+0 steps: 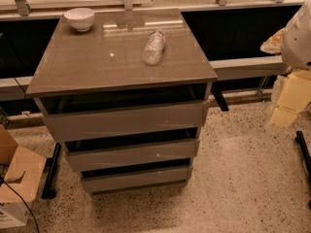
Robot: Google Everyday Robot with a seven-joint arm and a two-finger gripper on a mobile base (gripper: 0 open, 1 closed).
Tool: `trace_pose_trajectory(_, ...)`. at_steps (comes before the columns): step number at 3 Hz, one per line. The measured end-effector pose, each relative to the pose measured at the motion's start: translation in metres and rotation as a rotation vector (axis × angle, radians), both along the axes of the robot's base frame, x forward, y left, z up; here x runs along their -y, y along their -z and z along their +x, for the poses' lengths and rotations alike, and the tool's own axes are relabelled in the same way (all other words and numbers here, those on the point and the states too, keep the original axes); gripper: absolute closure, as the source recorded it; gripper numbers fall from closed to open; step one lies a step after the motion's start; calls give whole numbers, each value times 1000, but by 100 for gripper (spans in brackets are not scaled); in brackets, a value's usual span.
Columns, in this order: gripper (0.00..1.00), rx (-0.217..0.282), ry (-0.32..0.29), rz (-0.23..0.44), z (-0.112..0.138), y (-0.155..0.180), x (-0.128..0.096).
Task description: Open bottom drawer
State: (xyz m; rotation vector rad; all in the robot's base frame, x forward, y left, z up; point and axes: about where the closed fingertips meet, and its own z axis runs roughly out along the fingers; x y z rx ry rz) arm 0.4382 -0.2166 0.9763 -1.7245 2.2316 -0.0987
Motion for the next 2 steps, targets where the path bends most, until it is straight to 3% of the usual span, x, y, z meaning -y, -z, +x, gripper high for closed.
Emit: trace_pose_trajectory(2,0,24,-24,23,-1,9,-7)
